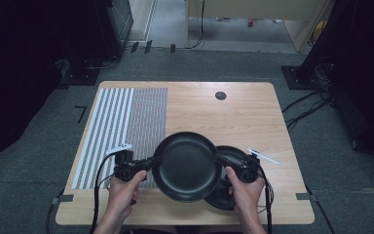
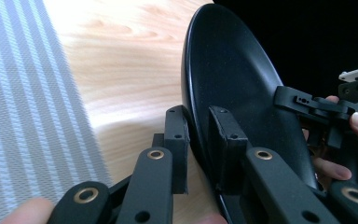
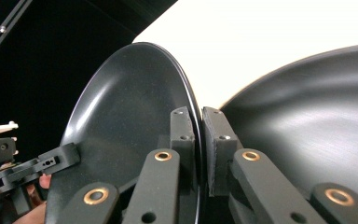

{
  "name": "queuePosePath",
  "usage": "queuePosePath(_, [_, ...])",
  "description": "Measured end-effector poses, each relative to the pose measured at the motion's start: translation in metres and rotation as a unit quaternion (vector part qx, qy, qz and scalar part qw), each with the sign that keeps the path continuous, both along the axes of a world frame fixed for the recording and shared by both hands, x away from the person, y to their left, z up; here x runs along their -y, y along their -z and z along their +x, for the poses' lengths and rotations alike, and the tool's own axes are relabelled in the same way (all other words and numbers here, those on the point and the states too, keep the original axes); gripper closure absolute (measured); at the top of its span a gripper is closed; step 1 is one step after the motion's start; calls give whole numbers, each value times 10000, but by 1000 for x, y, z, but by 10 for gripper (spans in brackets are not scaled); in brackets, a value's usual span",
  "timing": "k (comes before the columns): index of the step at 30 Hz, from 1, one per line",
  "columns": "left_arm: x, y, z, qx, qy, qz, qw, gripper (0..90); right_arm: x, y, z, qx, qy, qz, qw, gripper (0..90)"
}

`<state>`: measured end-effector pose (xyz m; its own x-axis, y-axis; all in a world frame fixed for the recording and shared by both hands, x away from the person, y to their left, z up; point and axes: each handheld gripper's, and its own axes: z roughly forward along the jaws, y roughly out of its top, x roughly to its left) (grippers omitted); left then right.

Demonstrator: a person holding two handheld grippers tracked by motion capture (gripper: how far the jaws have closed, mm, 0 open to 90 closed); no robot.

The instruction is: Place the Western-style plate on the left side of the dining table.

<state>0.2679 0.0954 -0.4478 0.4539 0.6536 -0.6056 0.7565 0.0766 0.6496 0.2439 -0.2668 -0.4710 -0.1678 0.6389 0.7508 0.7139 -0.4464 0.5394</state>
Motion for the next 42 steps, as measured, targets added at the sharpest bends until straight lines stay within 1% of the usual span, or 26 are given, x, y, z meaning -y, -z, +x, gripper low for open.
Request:
queuePosePath(1, [-6,-2,1,-4,-35,9,10000,788,0,0,0,0,0,0,10000,843])
queuePosePath(3, [-15,-4,4,-4,-90,23,10000,789,-15,-2,9,-36,-104,41,9999,843])
queuePosePath(4, [-19,-5,5,-8,-114,22,9999,789,-15,-2,9,-36,-104,41,9999,843])
queuePosePath(5, [-29,-6,7,-20,-185,8,9998,791,-24,-3,16,-21,-183,43,9998,844])
queuePosePath(8, [-40,-8,9,-60,-307,-56,9995,793,-33,-6,21,-29,-238,37,9997,844])
queuePosePath(9, [-50,-9,11,-92,-401,-92,9991,797,-44,-8,29,-50,-314,44,9995,845])
queuePosePath(10, [-50,-9,11,-92,-401,-92,9991,797,-44,-8,29,-50,-314,44,9995,845])
queuePosePath(11, [-61,-10,12,-113,-471,-87,9988,797,-55,-10,35,-86,-377,37,9992,845])
queuePosePath(13, [-73,-11,14,-132,-519,-65,9985,796,-65,-11,40,-100,-438,37,9990,845])
queuePosePath(14, [-73,-11,14,-132,-519,-65,9985,796,-65,-11,40,-100,-438,37,9990,845])
queuePosePath(15, [-84,-11,15,-165,-592,-24,9981,796,-79,-11,46,-144,-521,41,9985,846])
queuePosePath(19, [-106,-9,22,-207,-747,29,9970,797,-102,-9,56,-225,-646,7,9977,844])
queuePosePath(21, [-116,-10,26,-225,-810,24,9965,800,-112,-7,63,-310,-692,47,9971,844])
queuePosePath(25, [-130,-12,34,-232,-894,88,9957,800,-133,-7,78,-392,-744,90,9964,841])
queuePosePath(26, [-134,-13,38,-253,-925,105,9953,800,-133,-7,78,-392,-744,90,9964,841])
queuePosePath(27, [-139,-12,44,-263,-1005,128,9945,798,-141,-6,86,-436,-743,76,9963,841])
queuePosePath(28, [-139,-12,44,-263,-1005,128,9945,796,-144,-6,89,-446,-744,66,9962,841])
queuePosePath(29, [-142,-10,48,-285,-1036,125,9941,796,-144,-6,89,-446,-744,66,9962,841])
queuePosePath(30, [-145,-9,52,-309,-1044,125,9940,796,-152,-5,99,-485,-742,22,9961,841])
queuePosePath(32, [-151,-6,59,-371,-1064,97,9936,796,-154,-4,102,-519,-743,32,9959,841])
queuePosePath(35, [-162,2,75,-508,-1133,48,9922,797,-165,2,115,-705,-735,55,9948,843])
queuePosePath(36, [-166,5,80,-557,-1148,39,9918,797,-169,3,120,-811,-730,73,9940,843])
queuePosePath(37, [-171,11,89,-627,-1158,1,9913,796,-176,5,128,-898,-707,10,9934,843])
queuePosePath(38, [-171,11,89,-627,-1158,1,9913,795,-176,5,128,-898,-707,10,9934,843])
queuePosePath(39, [-177,20,100,-750,-1151,-95,9905,795,-182,7,138,-899,-683,-98,9936,844])
queuePosePath(42, [-185,33,113,-914,-1193,-246,9883,796,-190,10,150,-836,-643,-241,9941,846])
